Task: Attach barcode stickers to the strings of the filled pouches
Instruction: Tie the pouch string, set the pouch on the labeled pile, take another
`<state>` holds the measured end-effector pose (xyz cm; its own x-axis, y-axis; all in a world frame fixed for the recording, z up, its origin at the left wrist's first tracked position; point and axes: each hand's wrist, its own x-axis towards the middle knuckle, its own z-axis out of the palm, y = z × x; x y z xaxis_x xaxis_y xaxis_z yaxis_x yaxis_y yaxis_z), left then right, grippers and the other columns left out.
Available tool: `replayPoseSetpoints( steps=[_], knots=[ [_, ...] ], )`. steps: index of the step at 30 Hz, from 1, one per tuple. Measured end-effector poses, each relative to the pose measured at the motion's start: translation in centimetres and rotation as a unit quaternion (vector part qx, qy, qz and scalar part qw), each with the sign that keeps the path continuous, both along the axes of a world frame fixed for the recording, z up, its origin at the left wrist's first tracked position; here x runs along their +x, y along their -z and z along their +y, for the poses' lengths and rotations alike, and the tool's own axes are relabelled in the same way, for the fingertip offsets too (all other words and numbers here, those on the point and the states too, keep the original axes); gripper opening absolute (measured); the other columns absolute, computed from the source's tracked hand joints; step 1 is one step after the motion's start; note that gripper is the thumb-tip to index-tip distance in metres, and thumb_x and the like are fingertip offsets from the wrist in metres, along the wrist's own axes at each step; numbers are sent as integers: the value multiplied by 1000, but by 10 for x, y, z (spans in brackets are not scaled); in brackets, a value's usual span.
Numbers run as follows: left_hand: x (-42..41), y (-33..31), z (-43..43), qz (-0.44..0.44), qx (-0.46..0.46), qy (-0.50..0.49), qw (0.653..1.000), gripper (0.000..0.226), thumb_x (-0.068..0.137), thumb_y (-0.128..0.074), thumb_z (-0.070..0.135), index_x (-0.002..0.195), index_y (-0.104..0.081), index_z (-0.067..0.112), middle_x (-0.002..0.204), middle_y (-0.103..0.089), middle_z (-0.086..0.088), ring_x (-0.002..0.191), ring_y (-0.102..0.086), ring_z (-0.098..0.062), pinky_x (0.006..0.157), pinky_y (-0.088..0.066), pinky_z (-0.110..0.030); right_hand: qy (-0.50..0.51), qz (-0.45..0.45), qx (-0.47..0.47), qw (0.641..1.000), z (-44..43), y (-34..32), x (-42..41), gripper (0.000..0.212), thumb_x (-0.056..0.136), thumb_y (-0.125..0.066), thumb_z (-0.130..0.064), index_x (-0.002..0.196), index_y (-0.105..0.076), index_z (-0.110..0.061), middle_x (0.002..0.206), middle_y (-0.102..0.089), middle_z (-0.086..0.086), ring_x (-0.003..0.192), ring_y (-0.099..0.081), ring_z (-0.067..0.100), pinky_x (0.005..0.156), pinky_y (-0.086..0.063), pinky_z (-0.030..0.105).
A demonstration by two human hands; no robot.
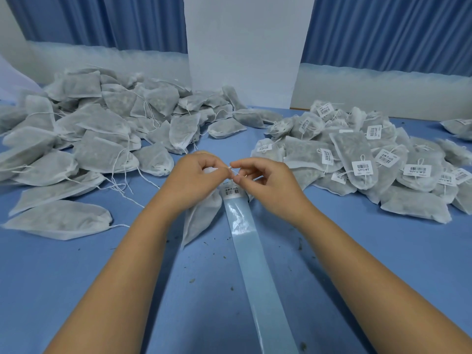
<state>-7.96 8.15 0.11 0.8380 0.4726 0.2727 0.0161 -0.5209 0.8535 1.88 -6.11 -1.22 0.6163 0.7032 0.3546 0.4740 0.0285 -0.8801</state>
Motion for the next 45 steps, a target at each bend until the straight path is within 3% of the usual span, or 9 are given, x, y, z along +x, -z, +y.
replayPoseSetpoints(
  steps=[4, 7, 13, 18, 22, 30, 34, 41, 45],
  knots=[
    [-2, -1, -1, 16, 47, -12, 999, 13, 82, -70, 18, 71, -74, 20, 93, -65, 3, 86, -57, -1, 70, -38, -4, 24, -58, -38, 997, 0, 1, 0, 10, 91, -67, -10, 95, -75, -14, 91, -71, 4, 81, -64, 17, 76, -50, 26],
    [-3, -2, -2, 25, 49, -8, 998, 11, 81, -71, 19, 71, -75, 19, 89, -66, 6, 82, -58, -2, 70, -41, -12, 16, -39, -53, 998, 0, 0, -1, 10, 92, -64, -9, 88, -73, -12, 82, -70, 0, 71, -58, 7, 70, -48, 23],
    [-3, 1, -1, 32, 36, -14, 999, 10, 81, -72, 25, 71, -73, 22, 58, -58, 19, 53, -48, 2, 49, -35, -7, -14, 50, -62, 997, 2, -2, -1, 18, 94, -57, -7, 79, -62, -13, 72, -55, 9, 67, -46, 19, 66, -41, 35],
    [-4, -2, -2, -19, 8, 37, 999, 13, 86, -71, 14, 77, -73, 24, 79, -70, 14, 77, -60, 3, 70, -43, -8, -22, 104, -31, 994, 3, -3, 0, 17, 93, -57, -6, 78, -64, -11, 67, -58, 0, 68, -53, 19, 67, -45, 34],
    [-4, -2, 0, 5, -48, 45, 998, 23, 87, -67, 15, 69, -73, 27, 73, -69, 17, 71, -59, 8, 70, -42, -8, 2, 88, 12, 996, 0, -2, 3, 12, 90, -62, -1, 85, -68, -10, 73, -64, 5, 71, -58, 17, 72, -48, 31],
    [-3, -5, -3, 36, -185, 64, 980, 10, 69, -67, 32, 67, -76, 27, 72, -70, 5, 69, -58, -8, 69, -48, -24, 18, -12, 56, 998, -1, 0, 1, 23, 87, -62, 4, 81, -70, -17, 78, -67, -1, 68, -56, 15, 65, -46, 24],
    [-1, -4, -2, 33, -194, 55, 979, 13, 69, -67, 33, 69, -77, 25, 72, -71, 4, 69, -60, -7, 66, -50, -20, 38, -17, 60, 997, 0, 2, 1, 27, 85, -64, 2, 82, -74, -23, 82, -73, 0, 69, -62, 28, 67, -51, 23],
    [-1, -3, -2, 32, -186, 39, 981, 16, 68, -66, 34, 70, -78, 23, 83, -73, -5, 77, -62, -12, 76, -51, -29, 11, 18, 69, 997, -1, 2, 0, 9, 80, -79, -7, 88, -77, -7, 83, -77, 1, 79, -72, 13, 74, -55, 22],
    [-1, 0, 3, 41, -154, 44, 986, 3, 79, -77, 27, 77, -76, 24, 83, -74, 8, 78, -66, -2, 77, -48, -23, 26, 15, 53, 998, -1, 1, 1, 6, 84, -75, -8, 89, -78, -9, 83, -77, -2, 78, -70, 6, 72, -51, 16]
  ],
)
